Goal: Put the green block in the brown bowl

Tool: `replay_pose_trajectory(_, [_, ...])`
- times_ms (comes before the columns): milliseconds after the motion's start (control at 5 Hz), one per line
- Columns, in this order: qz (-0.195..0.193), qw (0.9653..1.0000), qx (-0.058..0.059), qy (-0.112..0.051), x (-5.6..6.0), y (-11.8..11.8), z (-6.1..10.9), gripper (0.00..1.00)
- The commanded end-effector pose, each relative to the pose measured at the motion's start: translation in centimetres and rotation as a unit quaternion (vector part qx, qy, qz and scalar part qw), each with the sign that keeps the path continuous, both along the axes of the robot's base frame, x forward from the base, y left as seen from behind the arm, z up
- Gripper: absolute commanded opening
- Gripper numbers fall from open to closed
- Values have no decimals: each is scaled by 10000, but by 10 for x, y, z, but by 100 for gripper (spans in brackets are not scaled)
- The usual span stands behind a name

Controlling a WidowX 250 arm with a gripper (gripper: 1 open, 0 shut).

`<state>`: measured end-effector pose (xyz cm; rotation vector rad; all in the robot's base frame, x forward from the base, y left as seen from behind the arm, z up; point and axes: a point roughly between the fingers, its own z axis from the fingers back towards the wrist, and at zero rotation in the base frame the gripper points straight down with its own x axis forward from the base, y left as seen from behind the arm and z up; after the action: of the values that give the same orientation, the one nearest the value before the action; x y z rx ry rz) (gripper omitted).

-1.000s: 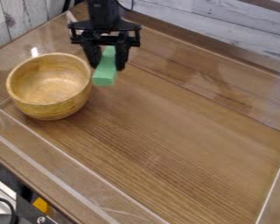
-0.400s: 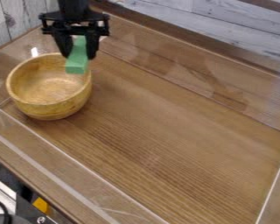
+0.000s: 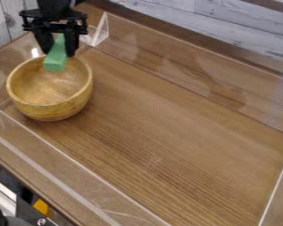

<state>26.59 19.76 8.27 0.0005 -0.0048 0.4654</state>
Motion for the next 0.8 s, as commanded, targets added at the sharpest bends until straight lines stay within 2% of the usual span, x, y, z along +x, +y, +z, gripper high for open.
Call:
replay_pose_trajectory(0, [-120, 9995, 236, -189, -9, 9, 21, 0])
replay_pose_trajectory(200, [-220, 9993, 244, -163, -19, 8, 27, 0])
replay_pose_trajectory(600, [-245, 9992, 296, -113, -28, -1, 7, 0])
